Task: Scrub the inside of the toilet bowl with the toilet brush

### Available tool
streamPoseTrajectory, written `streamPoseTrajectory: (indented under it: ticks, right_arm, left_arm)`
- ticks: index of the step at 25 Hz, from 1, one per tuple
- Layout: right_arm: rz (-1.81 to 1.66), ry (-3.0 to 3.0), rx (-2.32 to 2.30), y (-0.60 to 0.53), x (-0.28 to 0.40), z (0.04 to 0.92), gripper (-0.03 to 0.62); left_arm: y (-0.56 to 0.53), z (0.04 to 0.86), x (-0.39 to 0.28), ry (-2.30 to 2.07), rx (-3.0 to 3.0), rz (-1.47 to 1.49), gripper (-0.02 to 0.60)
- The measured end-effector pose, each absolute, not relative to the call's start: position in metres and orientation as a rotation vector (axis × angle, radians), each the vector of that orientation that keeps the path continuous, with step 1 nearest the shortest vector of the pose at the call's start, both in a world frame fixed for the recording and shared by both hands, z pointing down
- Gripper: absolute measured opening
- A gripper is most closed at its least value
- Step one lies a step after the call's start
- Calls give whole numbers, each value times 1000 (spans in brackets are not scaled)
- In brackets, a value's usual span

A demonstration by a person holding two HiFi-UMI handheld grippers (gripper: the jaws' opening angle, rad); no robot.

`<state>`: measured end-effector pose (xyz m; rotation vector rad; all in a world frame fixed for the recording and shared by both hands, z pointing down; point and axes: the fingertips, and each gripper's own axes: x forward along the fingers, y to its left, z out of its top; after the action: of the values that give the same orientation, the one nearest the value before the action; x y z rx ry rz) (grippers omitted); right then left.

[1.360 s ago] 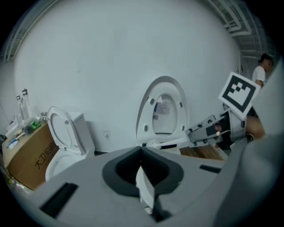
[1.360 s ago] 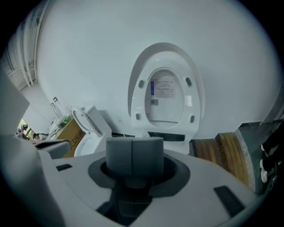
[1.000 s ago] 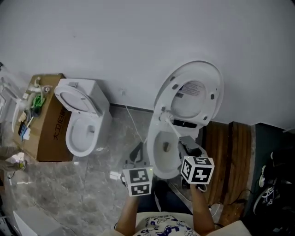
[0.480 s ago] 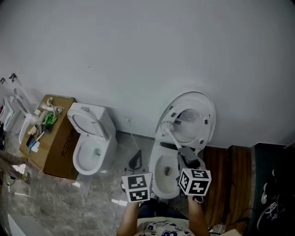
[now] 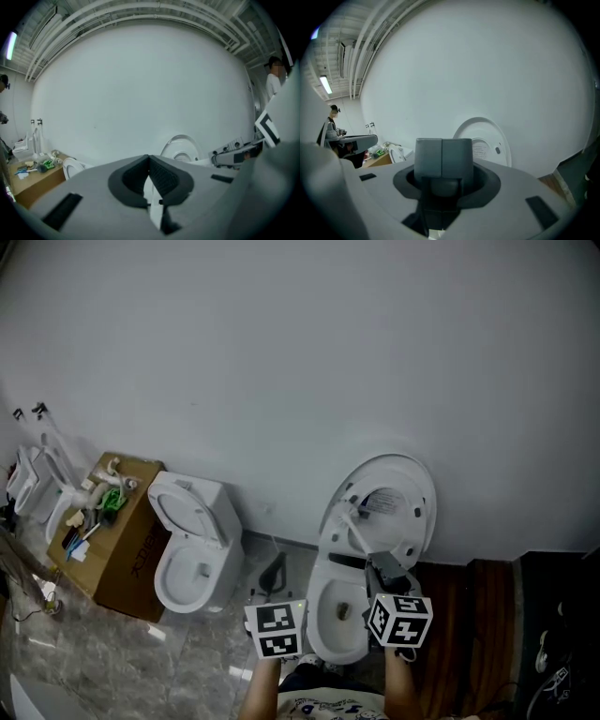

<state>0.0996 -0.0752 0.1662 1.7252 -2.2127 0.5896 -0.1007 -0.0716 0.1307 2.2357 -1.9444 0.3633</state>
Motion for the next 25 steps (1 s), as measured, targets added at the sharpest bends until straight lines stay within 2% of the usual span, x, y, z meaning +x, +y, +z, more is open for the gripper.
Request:
streamPoseTrajectory:
  ticks: [25]
  right_arm:
    - [546,-2236,1706,-70,97,158,172]
  left_arm:
    - [-62,118,-103,-1975,2237,342,2]
